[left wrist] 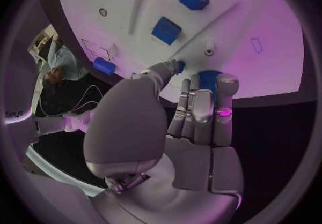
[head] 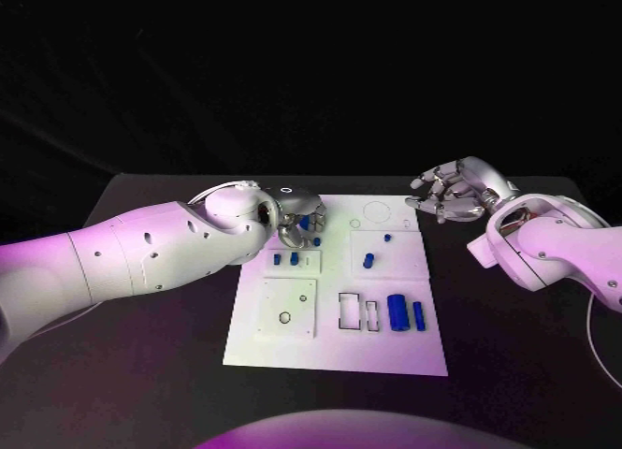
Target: Assemble the parts on the task board
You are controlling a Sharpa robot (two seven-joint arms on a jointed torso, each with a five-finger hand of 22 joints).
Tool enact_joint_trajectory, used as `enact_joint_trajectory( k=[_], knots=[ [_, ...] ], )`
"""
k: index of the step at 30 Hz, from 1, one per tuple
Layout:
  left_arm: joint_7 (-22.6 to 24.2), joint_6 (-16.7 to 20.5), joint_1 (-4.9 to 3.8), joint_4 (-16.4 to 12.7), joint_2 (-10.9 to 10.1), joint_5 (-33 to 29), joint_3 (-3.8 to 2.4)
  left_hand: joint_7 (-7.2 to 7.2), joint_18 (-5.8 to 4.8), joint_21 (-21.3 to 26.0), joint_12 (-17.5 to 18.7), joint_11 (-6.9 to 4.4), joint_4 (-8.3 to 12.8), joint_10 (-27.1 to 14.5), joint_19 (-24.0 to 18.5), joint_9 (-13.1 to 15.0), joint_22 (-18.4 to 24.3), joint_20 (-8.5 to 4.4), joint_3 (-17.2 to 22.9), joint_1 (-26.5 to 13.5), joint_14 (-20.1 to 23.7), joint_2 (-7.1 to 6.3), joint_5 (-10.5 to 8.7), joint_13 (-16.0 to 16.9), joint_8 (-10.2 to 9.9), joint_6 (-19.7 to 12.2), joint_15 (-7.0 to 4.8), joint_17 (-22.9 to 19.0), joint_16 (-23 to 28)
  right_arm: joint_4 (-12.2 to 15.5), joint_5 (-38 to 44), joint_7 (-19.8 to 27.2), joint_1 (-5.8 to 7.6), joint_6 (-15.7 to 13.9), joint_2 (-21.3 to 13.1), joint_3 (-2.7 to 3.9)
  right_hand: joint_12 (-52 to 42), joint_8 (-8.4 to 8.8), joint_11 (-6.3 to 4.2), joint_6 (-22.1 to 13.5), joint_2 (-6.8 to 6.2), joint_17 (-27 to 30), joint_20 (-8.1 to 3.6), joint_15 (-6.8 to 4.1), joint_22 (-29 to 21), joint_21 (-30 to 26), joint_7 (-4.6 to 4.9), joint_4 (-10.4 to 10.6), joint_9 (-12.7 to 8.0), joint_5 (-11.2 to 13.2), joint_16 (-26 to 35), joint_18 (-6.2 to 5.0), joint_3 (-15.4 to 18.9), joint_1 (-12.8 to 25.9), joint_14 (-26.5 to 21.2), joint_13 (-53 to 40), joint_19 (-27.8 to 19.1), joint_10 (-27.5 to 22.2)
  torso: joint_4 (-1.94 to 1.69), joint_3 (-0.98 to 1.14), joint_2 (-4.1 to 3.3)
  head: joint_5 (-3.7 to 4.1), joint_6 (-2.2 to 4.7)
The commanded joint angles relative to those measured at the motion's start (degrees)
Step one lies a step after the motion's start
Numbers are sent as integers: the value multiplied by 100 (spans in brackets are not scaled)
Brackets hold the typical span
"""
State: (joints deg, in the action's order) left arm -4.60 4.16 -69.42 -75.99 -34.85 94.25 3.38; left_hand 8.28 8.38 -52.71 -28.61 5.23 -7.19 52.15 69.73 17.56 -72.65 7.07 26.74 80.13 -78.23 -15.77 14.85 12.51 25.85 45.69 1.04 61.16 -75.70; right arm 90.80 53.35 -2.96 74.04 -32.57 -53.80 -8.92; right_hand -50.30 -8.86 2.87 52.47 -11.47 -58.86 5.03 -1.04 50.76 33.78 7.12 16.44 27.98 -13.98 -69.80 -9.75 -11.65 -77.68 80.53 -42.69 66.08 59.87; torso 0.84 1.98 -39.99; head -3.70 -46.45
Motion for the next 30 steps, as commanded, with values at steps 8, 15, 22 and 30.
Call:
enact_joint_trajectory(
  k=[8, 15, 22, 30],
  knots=[
    [-37, 32, 1, 60, 99, -43, 0, 0, -98, -242, 72, -30, 75, 263, 183, -31, -145, -12, 187, -16, -150, 125, -66, -118, -95, 243, -24, 92, -145, 11, 43, 45, -4, 12, 15, 0, 21, -31, 0, 7, -23, 7, 9, -11, -18, -42, 39, 1, 12, -30, 46, -75, -33, -9, -24, 16, -5, -2, 0, 9, 7, -19, -19],
    [2, -63, 3, 79, 143, -74, 3, -47, -136, -466, 109, -88, 157, 482, 313, -46, -278, -58, 269, -58, -260, 123, -82, -190, -167, 423, -81, 226, -270, 6, 51, 31, -4, 44, 19, 0, 22, -41, -4, 24, -22, 4, 6, -14, -31, -57, 34, 0, 18, -27, 53, -76, -41, -6, -15, 29, 6, 14, 1, 4, 6, -12, -33],
    [16, -156, 8, 103, 162, -93, 9, -58, -146, -519, 120, -105, 185, 543, 343, -48, -313, -75, 292, -70, -307, 133, -88, -207, -186, 486, -97, 292, -321, -2, 56, 21, -4, 64, 22, 1, 15, -46, -7, 33, -24, 4, 5, -16, -38, -65, 31, 1, 22, -24, 59, -76, -43, -1, -11, 26, 13, 28, -7, 2, 5, -1, -39],
    [30, -197, 15, 130, 181, -127, 22, -59, -155, -560, 129, -110, 205, 576, 365, -50, -338, -82, 308, -72, -333, 144, -90, -218, -202, 518, -100, 332, -351, -2, 61, 18, -5, 70, 22, 1, -18, -53, -10, 45, -25, -1, 3, -19, -46, -75, 28, 0, 27, -23, 63, -77, -47, 1, -4, -4, 21, 62, -3, 0, -1, 1, -52]
  ],
)
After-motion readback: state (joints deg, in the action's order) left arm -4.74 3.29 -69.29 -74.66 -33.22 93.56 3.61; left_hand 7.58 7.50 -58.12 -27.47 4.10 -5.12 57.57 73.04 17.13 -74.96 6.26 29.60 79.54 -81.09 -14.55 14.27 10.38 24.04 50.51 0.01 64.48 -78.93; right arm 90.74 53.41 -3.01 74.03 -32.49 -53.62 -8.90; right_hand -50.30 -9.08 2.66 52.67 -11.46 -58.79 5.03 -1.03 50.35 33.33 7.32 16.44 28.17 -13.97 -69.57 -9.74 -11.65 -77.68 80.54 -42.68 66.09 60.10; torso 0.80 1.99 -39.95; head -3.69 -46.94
